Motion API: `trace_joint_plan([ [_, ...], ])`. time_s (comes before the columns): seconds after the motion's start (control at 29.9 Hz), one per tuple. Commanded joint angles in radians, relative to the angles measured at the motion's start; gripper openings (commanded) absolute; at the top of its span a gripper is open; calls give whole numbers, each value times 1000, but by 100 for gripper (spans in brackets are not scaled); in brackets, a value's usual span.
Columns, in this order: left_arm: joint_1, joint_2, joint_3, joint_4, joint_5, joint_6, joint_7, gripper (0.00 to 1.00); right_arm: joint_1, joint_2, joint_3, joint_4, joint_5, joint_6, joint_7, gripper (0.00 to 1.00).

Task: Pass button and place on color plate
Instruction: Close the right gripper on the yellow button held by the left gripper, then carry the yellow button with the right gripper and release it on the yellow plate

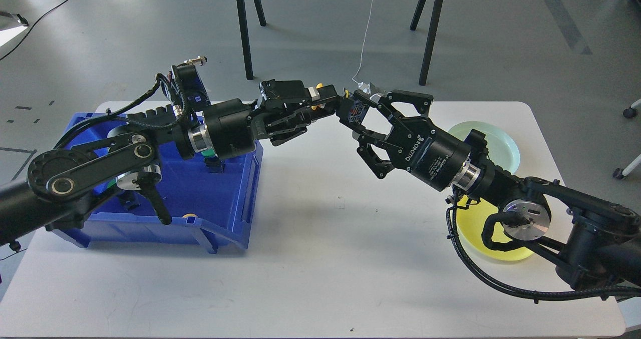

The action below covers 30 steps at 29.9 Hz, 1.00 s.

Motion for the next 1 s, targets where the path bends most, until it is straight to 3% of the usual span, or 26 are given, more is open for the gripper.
trace_joint_plan([
  [0.0, 0, -11, 0, 3, -23, 5, 0, 84, -1, -7, 7, 0, 3, -2, 0, 1],
  [0.27, 0, -17, -2, 20, -27, -4, 0, 96, -16, -39, 24, 9, 6, -2, 2, 1],
  [0.43, 0, -19, -2, 20, -31, -2, 0, 97, -64, -172, 71, 8, -13, -28, 0, 1],
  [0.6, 0, -19, -2, 21, -31, -2, 0, 97, -134, -316, 68, 0, -144, -221, 0, 1],
  [0.74, 0, -19, -2, 21, -31, -2, 0, 97, -237, -365, 71, -1, -252, -364, 6, 1],
  [0.87, 0, -19, -2, 21, -31, -2, 0, 97, -327, -372, 68, -17, -349, -511, 49, 1],
  [0.97, 0, -19, -2, 21, -31, -2, 0, 97, -387, -370, 68, -20, -350, -546, 86, 1],
])
